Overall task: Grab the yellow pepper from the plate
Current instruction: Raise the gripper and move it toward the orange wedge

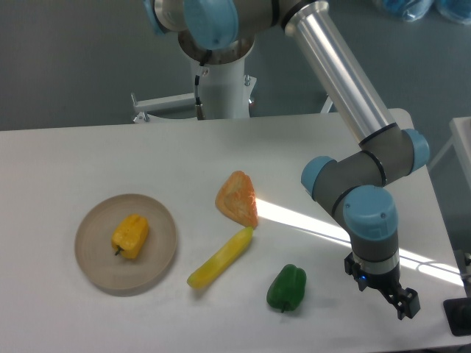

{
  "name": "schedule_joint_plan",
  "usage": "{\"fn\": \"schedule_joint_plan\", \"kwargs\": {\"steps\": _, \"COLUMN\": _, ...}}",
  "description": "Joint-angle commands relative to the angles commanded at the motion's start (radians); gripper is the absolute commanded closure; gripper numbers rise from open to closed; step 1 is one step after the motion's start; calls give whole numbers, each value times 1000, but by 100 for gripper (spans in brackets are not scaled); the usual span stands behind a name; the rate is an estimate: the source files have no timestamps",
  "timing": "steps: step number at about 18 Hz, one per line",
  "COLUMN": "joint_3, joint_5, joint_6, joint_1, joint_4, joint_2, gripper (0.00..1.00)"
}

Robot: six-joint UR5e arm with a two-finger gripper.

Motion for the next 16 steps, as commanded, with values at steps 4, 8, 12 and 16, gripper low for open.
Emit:
{"fn": "schedule_joint_plan", "kwargs": {"steps": 4, "joint_3": -2, "joint_5": -8, "joint_6": -5, "joint_1": -2, "joint_4": 0, "joint_2": 6, "gripper": 0}}
{"fn": "schedule_joint_plan", "kwargs": {"steps": 8, "joint_3": -20, "joint_5": -9, "joint_6": -8, "joint_1": -8, "joint_4": -2, "joint_2": 35, "gripper": 0}}
{"fn": "schedule_joint_plan", "kwargs": {"steps": 12, "joint_3": -93, "joint_5": -12, "joint_6": -20, "joint_1": -8, "joint_4": -5, "joint_2": 106, "gripper": 0}}
{"fn": "schedule_joint_plan", "kwargs": {"steps": 16, "joint_3": -175, "joint_5": -63, "joint_6": -120, "joint_1": -8, "joint_4": -18, "joint_2": 198, "gripper": 0}}
